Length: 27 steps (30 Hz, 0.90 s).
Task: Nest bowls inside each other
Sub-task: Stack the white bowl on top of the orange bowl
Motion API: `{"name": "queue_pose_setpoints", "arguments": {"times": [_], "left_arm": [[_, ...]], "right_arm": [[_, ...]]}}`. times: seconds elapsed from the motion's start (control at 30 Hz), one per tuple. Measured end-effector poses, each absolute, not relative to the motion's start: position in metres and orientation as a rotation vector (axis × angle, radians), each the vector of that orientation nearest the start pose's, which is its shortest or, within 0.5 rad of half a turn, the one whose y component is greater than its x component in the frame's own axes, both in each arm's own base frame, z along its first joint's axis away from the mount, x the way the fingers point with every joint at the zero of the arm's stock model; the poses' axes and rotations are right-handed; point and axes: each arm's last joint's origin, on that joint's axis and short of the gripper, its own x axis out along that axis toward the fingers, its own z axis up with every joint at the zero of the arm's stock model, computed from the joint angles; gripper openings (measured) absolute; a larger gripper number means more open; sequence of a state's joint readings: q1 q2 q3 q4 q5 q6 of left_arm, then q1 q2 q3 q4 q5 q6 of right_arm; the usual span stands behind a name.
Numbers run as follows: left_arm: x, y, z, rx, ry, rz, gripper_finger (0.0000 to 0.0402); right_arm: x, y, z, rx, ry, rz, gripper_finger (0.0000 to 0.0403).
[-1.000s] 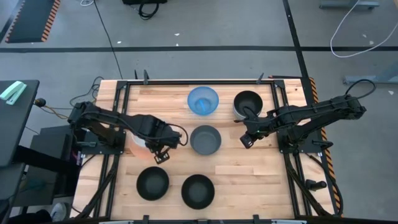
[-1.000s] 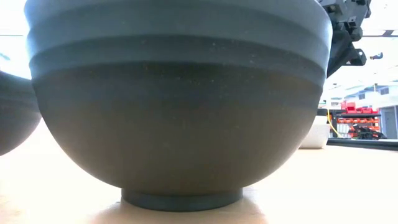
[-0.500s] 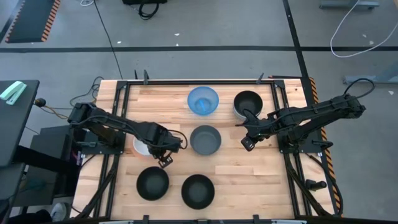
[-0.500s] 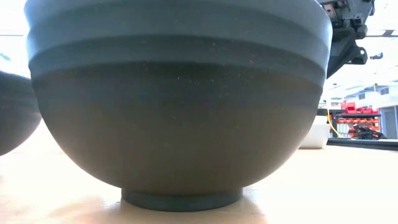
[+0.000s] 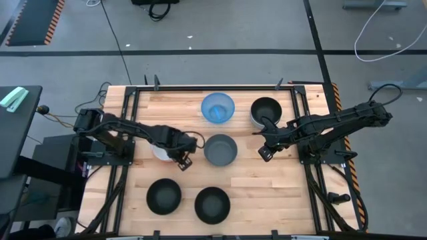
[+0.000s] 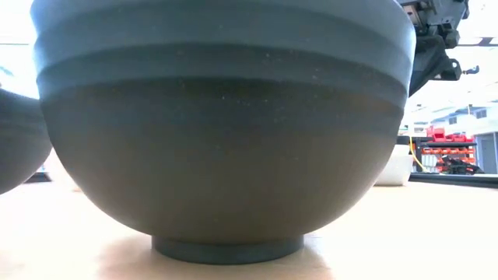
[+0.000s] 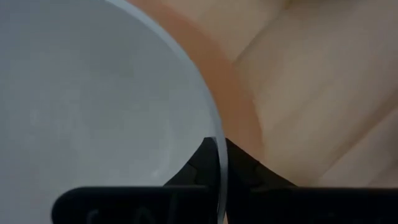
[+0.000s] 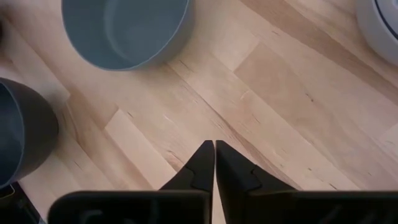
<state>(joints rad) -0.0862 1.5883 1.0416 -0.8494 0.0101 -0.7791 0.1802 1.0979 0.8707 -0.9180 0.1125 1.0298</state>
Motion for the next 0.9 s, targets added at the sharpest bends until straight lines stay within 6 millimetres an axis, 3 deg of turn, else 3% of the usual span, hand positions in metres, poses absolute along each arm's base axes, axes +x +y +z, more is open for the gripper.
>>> {"name": "queue_pose_setpoints", "arguments": {"times": [0.47,0.9], "left_arm": [[0.296,0.028,0.198,-0.581,1.192,0.430,0.0010],[0.306,0.012,0.206,-0.571,1.147,0.323,0.0042]], "right_arm": [[0.189,0.031,0.254,0.771,1.022,-0.554,0.0013],[0.190,0.030,0.254,0.769,1.003,-0.565,0.0015]]}}
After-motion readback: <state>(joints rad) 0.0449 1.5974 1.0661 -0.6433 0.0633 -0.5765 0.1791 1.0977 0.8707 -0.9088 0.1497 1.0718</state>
